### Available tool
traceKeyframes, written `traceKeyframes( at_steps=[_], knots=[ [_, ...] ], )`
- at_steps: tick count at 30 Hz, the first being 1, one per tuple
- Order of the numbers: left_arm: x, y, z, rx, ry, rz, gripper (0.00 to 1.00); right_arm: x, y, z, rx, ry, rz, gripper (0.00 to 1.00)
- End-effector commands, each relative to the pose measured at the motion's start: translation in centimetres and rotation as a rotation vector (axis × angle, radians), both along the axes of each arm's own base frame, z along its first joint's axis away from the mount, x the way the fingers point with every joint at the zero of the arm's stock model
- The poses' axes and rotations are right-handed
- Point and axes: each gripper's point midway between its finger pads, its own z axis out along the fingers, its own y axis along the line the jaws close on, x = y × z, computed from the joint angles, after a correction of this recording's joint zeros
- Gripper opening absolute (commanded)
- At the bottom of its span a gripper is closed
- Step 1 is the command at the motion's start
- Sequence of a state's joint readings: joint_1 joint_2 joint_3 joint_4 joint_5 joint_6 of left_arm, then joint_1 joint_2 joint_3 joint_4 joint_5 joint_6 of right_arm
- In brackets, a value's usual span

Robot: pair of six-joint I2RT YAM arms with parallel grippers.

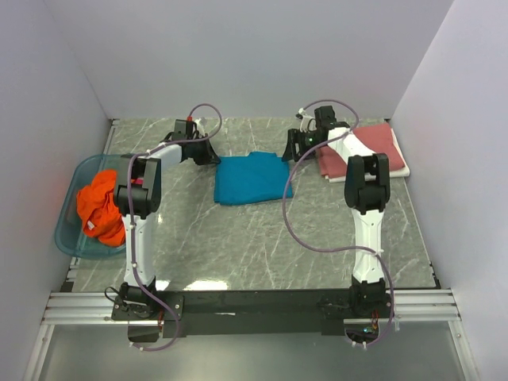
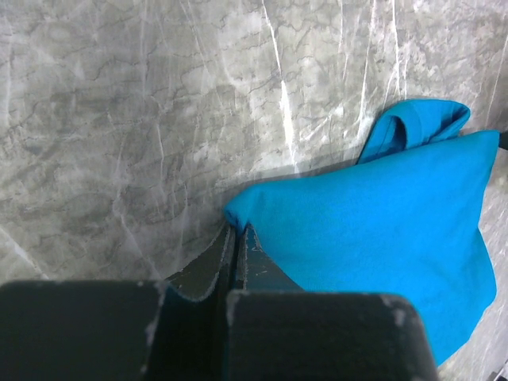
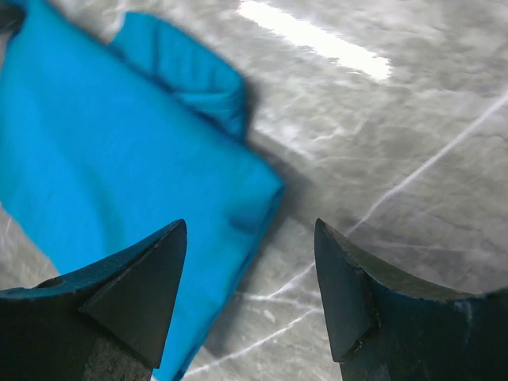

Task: Fold and stack the t-shirts
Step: Fold the tshirt

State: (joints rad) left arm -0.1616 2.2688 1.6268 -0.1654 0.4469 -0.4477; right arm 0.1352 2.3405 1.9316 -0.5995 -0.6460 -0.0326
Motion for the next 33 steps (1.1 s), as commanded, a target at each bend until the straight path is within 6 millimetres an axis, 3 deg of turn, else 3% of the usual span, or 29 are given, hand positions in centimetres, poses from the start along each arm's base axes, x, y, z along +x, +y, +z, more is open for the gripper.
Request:
traceKeyframes(
  at_steps=[1,4,14,18,19,21,22,23,25,32,33],
  knots=[
    [-0.6,0.5,-0.6,0.033,0.002,-0.001,0.00,2.0,0.7,1.4,-0.023,-0.012,-0.095,0.72],
    [-0.6,0.4,-0.2,0.031,-0.008,-0.009,0.00,3.2,0.3,0.8,-0.042,0.004,-0.153,0.70],
    [-0.5,-0.2,1.3,-0.008,-0.032,-0.021,0.00,2.2,1.9,-1.3,0.003,0.096,-0.137,0.57],
    [-0.5,-0.2,1.6,-0.010,-0.034,-0.022,0.00,2.2,2.2,-1.2,0.006,0.098,-0.136,0.51],
    [-0.5,-0.2,1.6,-0.011,-0.035,-0.021,0.00,2.2,2.3,-1.2,0.011,0.100,-0.135,0.48],
    [-0.5,-0.2,1.8,-0.014,-0.036,-0.020,0.00,2.3,2.4,-1.2,0.024,0.100,-0.128,0.32],
    [-0.5,-0.2,1.8,-0.014,-0.038,-0.019,0.00,2.2,2.8,-1.1,0.043,0.102,-0.115,0.26],
    [-0.6,-0.2,1.8,-0.013,-0.038,-0.022,0.00,2.2,2.9,-0.7,0.051,0.096,-0.110,0.12],
    [-0.5,-0.1,2.1,-0.013,-0.048,-0.018,0.00,2.4,3.0,-0.1,0.065,0.075,-0.100,0.00],
    [-0.9,0.7,4.0,-0.028,-0.106,0.005,0.00,3.3,2.3,5.7,0.120,-0.095,-0.109,0.00],
    [-0.8,0.9,5.1,-0.035,-0.136,0.008,0.00,3.3,2.4,6.1,0.136,-0.109,-0.101,0.00]
  ],
)
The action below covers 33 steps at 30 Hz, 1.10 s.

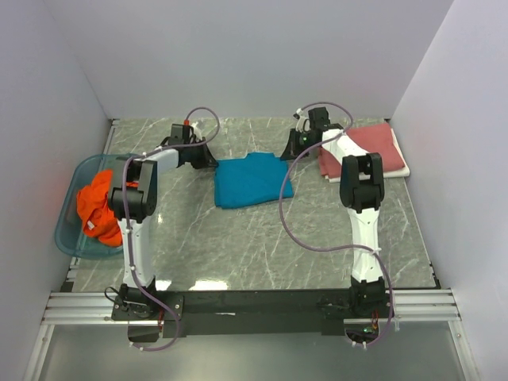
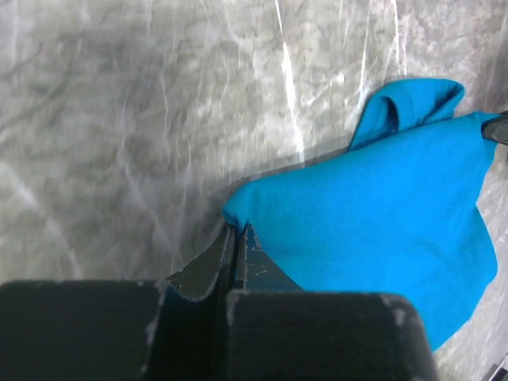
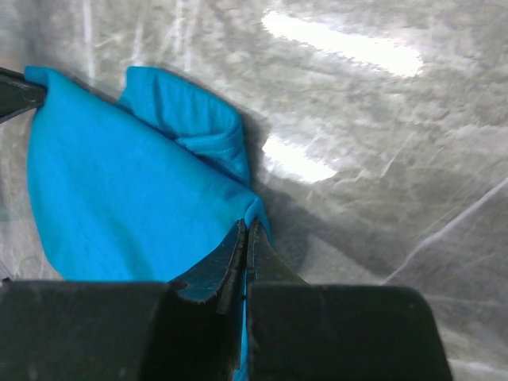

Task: Fold and stack the t-shirts
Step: Fold the tshirt

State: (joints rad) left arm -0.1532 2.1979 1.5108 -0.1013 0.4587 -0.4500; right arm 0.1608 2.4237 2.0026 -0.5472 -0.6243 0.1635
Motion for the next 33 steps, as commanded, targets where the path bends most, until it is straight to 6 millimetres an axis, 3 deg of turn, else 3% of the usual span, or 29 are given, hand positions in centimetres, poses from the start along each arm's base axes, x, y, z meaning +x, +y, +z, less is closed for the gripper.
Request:
traceKeyframes(
  at_steps=[1,2,3,9,15,21,22,27,28,29,31,33],
  knots=[
    [0.6,0.3,5.0,-0.030,-0.131,0.006,0.00,1.5,0.3,7.7,0.079,-0.201,0.013,0.00],
    [0.1,0.5,4.8,-0.034,-0.124,0.009,0.01,1.4,0.3,8.3,0.087,-0.214,0.019,0.00],
    [0.3,0.5,6.2,-0.046,-0.169,0.008,0.00,1.1,0.7,8.5,0.107,-0.221,0.039,0.00],
    [-0.6,0.6,8.4,-0.072,-0.216,-0.001,0.00,0.4,1.9,10.6,0.190,-0.268,0.088,0.00],
    [-1.2,1.5,8.9,-0.096,-0.227,0.039,0.00,1.1,2.7,11.0,0.195,-0.278,0.091,0.00],
    [-0.5,3.3,6.3,-0.083,-0.172,0.139,0.00,3.9,3.4,9.2,0.174,-0.246,-0.003,0.00],
    [-0.2,3.7,5.9,-0.077,-0.163,0.157,0.00,4.4,3.5,8.1,0.168,-0.225,-0.021,0.00],
    [0.4,4.4,2.4,-0.055,-0.079,0.165,0.00,6.9,3.5,7.9,0.156,-0.216,-0.120,0.01],
    [1.0,4.3,2.7,-0.056,-0.090,0.152,0.01,7.0,3.6,7.1,0.153,-0.202,-0.122,0.15],
    [0.9,4.2,2.0,-0.056,-0.075,0.144,0.03,7.3,3.7,7.5,0.156,-0.210,-0.125,0.23],
    [1.3,4.6,2.0,-0.033,-0.073,0.159,0.30,7.3,3.7,7.1,0.149,-0.209,-0.122,0.38],
    [1.7,5.2,2.8,-0.005,-0.097,0.184,0.56,7.2,3.4,7.0,0.136,-0.219,-0.115,0.44]
  ],
)
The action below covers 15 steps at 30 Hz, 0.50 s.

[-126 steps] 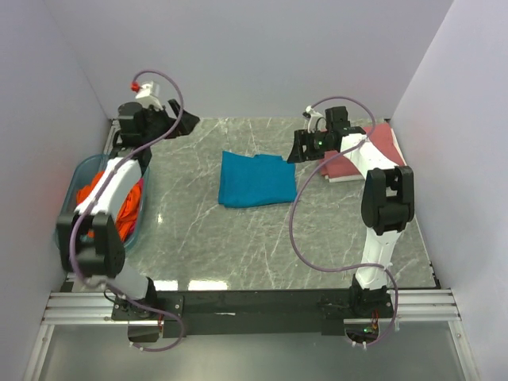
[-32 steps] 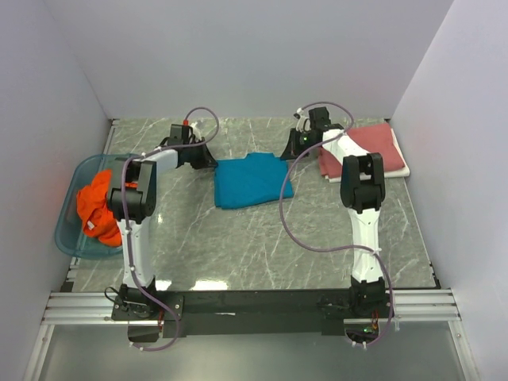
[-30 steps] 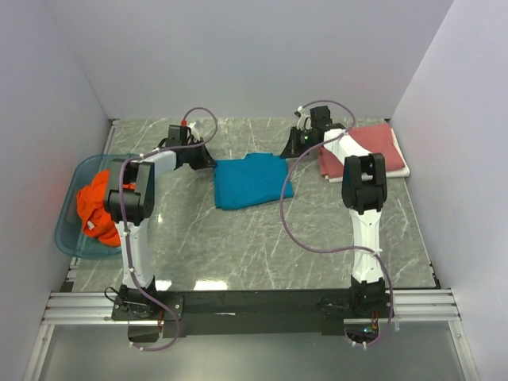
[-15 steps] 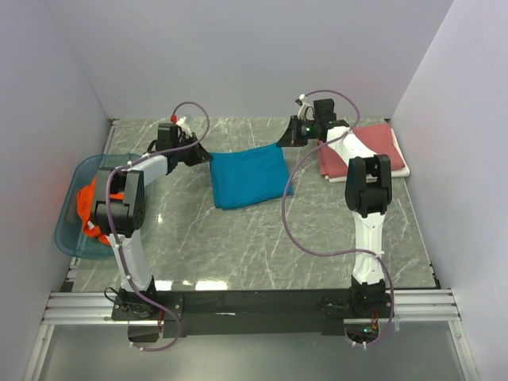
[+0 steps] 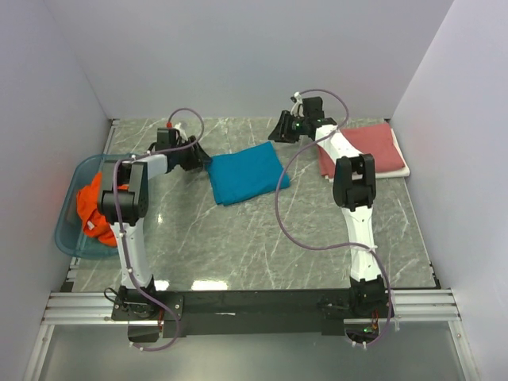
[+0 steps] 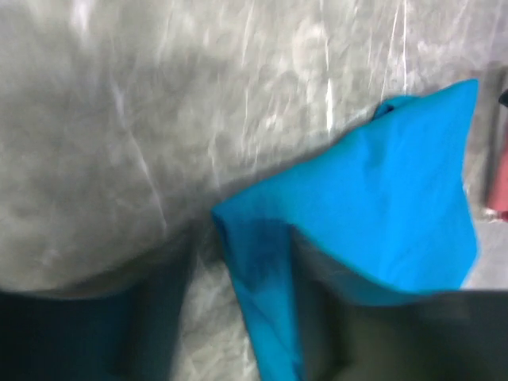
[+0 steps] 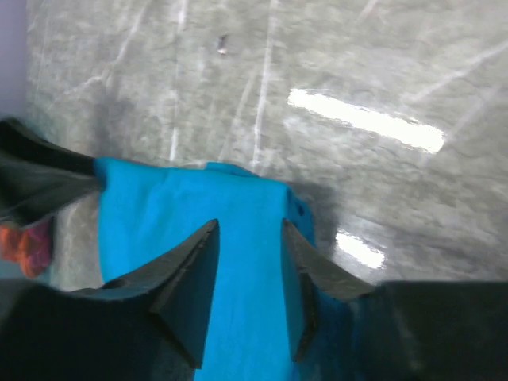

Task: Fold and stack the t-shirts
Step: Fold the tshirt

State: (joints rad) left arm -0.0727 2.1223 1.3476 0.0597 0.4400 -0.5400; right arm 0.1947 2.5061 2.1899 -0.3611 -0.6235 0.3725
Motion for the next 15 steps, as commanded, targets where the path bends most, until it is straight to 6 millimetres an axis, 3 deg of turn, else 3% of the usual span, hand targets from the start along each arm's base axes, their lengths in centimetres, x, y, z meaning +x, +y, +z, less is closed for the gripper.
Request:
traceKeyframes(
  at_steps=[1,3,4,6,7,8,10,11,13,14,15],
  knots=[
    [2.0,1.3,3.2,0.066,-0.084,0.051,0.62,1.2,-0.7,3.3,-0.022,-0.092,-0.031,0.47],
    [2.6,2.5,5.7,0.115,-0.144,0.095,0.73,0.8,-1.3,3.4,-0.061,-0.119,-0.024,0.51],
    [2.8,3.2,6.8,0.141,-0.170,0.120,0.75,0.5,-1.7,5.4,-0.073,-0.159,-0.029,0.54],
    [3.0,4.8,10.3,0.197,-0.243,0.193,0.81,-0.7,-2.5,5.2,-0.110,-0.175,0.002,0.60],
    [2.7,5.2,11.0,0.210,-0.254,0.206,0.82,-1.4,-2.6,6.7,-0.107,-0.201,0.026,0.67],
    [2.3,5.5,13.2,0.211,-0.295,0.218,0.83,-2.7,-3.0,5.7,-0.132,-0.179,0.066,0.70],
    [1.3,5.6,14.5,0.209,-0.314,0.212,0.84,-4.3,-3.0,5.9,-0.143,-0.165,0.112,0.75],
    [0.6,5.6,16.5,0.196,-0.351,0.211,0.84,-6.0,-2.9,4.2,-0.143,-0.113,0.155,0.76],
    [-0.8,5.1,17.2,0.165,-0.360,0.199,0.84,-7.5,-3.1,3.1,-0.156,-0.074,0.177,0.77],
    [-1.6,4.9,19.4,0.145,-0.405,0.197,0.84,-8.4,-3.3,1.6,-0.165,-0.034,0.182,0.77],
    [-2.2,4.6,20.2,0.119,-0.425,0.187,0.84,-8.9,-3.5,1.0,-0.174,-0.013,0.180,0.77]
  ],
)
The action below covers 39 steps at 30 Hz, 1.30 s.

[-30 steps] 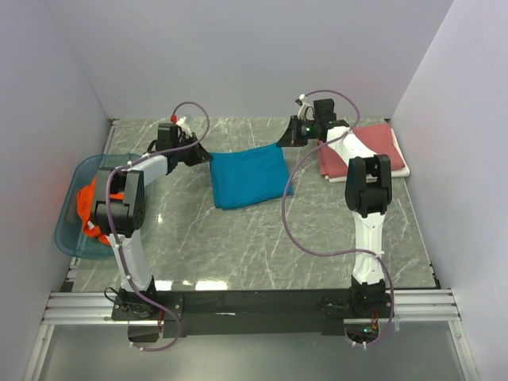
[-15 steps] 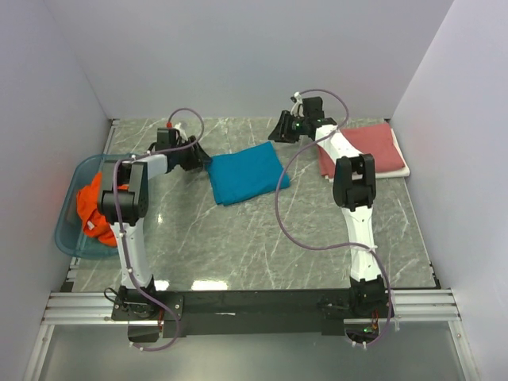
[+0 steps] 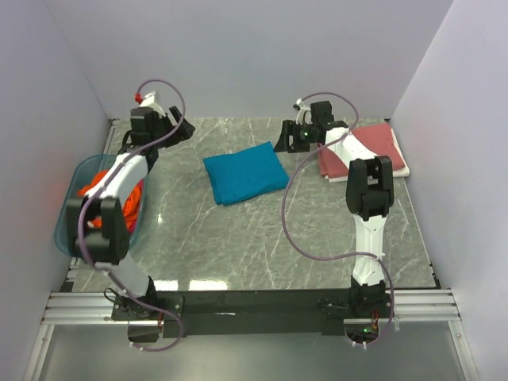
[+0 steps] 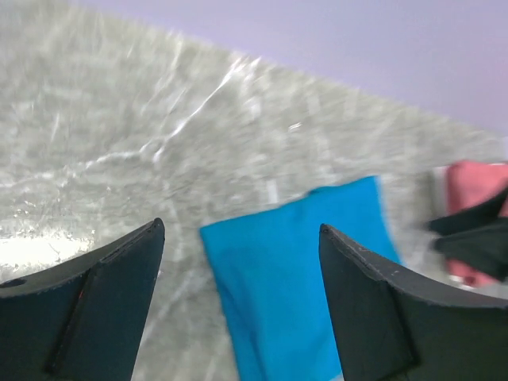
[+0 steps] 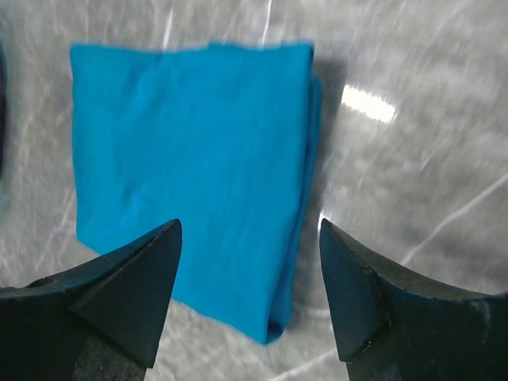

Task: Fold and stack the t-shirts
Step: Fold the tshirt, then neatly place the folded tshirt to the corner

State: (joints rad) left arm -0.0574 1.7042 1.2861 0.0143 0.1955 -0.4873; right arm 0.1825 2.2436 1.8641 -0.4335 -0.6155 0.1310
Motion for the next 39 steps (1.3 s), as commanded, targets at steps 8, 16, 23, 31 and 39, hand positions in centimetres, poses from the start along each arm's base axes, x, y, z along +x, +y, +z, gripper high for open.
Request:
traceKeyframes(
  at_steps=[8,16,23,31,39],
  knots=[
    [-9.8,-1.1,3.8,-0.084,-0.011,-0.071,0.88,-3.6,-0.6,-4.5,-0.071,0.152,0.047,0.78],
    [-17.3,-0.4,1.0,-0.024,0.018,-0.103,0.88,-6.2,1.2,-7.6,-0.065,0.280,0.102,0.80],
    [-21.0,-1.3,-1.1,-0.089,0.030,-0.136,0.87,-9.1,3.5,-8.7,-0.030,0.374,0.162,0.79],
    [-20.9,-4.5,-5.7,-0.422,0.128,-0.137,0.77,-8.3,2.8,-8.3,-0.074,0.332,0.111,0.79],
    [-16.0,-8.2,-6.4,-0.447,0.175,-0.190,0.56,-8.1,2.8,-8.7,-0.073,0.335,0.102,0.79]
  ],
)
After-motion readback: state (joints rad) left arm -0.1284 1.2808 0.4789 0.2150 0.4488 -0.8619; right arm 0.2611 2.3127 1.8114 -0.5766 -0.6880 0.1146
